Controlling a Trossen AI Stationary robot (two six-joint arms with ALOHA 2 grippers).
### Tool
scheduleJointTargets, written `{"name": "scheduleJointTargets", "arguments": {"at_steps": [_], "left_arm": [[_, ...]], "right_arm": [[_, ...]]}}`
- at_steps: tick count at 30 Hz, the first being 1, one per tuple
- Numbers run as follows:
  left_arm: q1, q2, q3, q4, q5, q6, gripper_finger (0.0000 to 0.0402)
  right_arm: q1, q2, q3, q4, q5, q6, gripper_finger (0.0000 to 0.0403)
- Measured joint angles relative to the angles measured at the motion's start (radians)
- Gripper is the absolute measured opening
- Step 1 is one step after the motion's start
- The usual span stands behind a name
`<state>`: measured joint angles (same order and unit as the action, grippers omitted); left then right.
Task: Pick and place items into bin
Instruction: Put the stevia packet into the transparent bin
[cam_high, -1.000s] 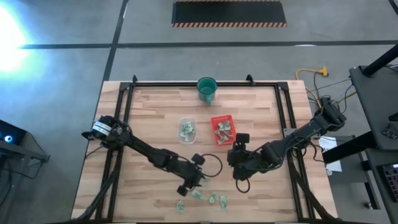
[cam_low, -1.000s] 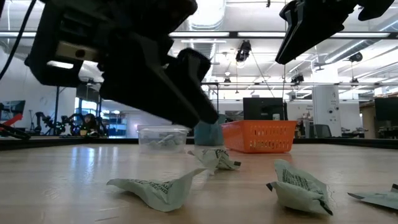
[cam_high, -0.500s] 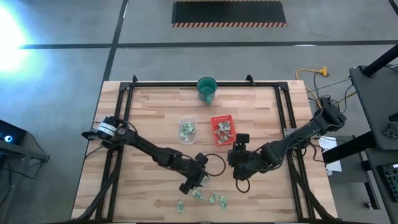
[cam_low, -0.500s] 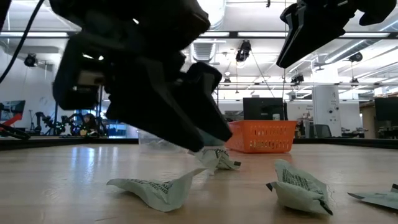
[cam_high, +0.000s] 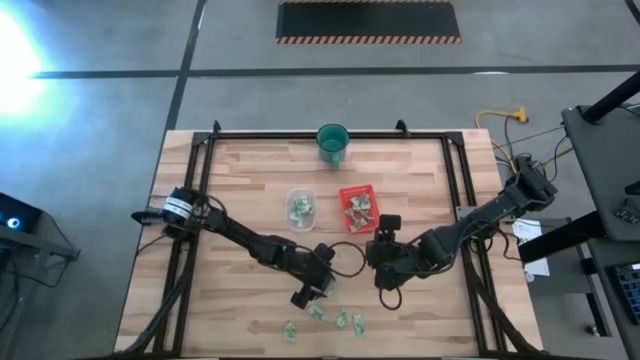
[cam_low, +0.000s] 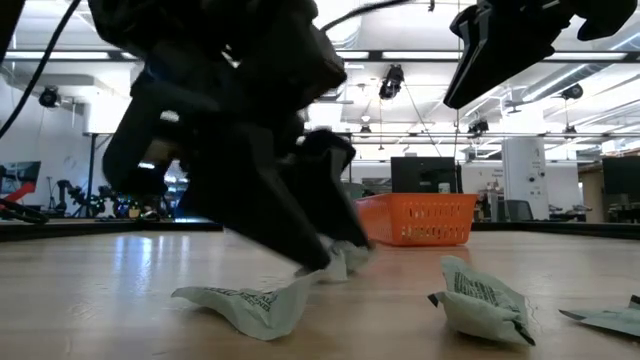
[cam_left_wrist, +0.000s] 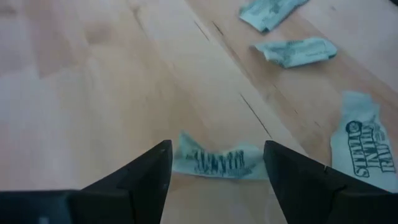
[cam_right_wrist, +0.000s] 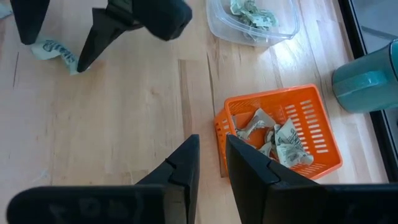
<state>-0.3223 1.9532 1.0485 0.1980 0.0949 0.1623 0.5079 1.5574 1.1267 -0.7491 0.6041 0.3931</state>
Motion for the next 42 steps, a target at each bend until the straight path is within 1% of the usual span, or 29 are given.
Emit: {"name": "scheduleJointTargets", "arguments": {"at_steps": [6, 9, 12, 20, 24, 27, 32, 34, 37, 39, 40, 42], "left_arm": [[0.008, 0.023, 0.001, 0.003, 0.027, -0.009, 0.0235], [0.01, 0.019, 0.001, 0.0, 0.026, -0.023, 0.0219], [0.011, 0.014, 0.001, -0.008, 0.022, -0.025, 0.0189], [0.011, -0.006, -0.002, -0.026, 0.021, -0.024, 0.0087], [0.012, -0.026, -0.002, -0.048, 0.021, -0.005, 0.0058], [0.014, -0.072, -0.002, -0.129, 0.008, 0.006, 0.0047], [0.014, -0.196, -0.009, -0.273, -0.079, 0.009, 0.0045], [0.013, -0.255, -0.016, -0.332, -0.149, 0.026, 0.0044], [0.02, -0.339, -0.036, -0.378, -0.304, 0.075, 0.0044], [0.039, -0.394, -0.05, -0.414, -0.387, 0.087, 0.0044], [0.053, -0.417, -0.056, -0.425, -0.411, 0.09, 0.0044], [0.09, -0.469, -0.078, -0.435, -0.425, 0.09, 0.0044]], "right_arm": [[0.0, 0.0, 0.0, 0.0, 0.0, 0.0, 0.0068], [0.0, 0.0, 0.0, 0.0, 0.0, -0.001, 0.0068], [0.0, 0.0, 0.0, 0.0, 0.0, -0.001, 0.0068], [0.0, 0.0, -0.002, -0.001, 0.0, -0.001, 0.0068], [0.0, 0.0, -0.002, -0.001, 0.0, -0.001, 0.0068], [0.0, 0.0, -0.002, -0.001, 0.0, -0.001, 0.0068], [0.0, 0.0, -0.003, -0.001, 0.0, -0.001, 0.0068], [0.0, 0.0, -0.003, 0.0, 0.0, -0.001, 0.0068], [0.0, 0.0, -0.003, 0.003, -0.001, 0.0, 0.0068], [0.0, 0.0, -0.004, 0.007, -0.001, 0.0, 0.0068], [0.0, 0.0, -0.004, 0.007, -0.001, 0.0, 0.0068], [0.0, 0.0, -0.005, 0.005, -0.001, -0.001, 0.0068]]}}
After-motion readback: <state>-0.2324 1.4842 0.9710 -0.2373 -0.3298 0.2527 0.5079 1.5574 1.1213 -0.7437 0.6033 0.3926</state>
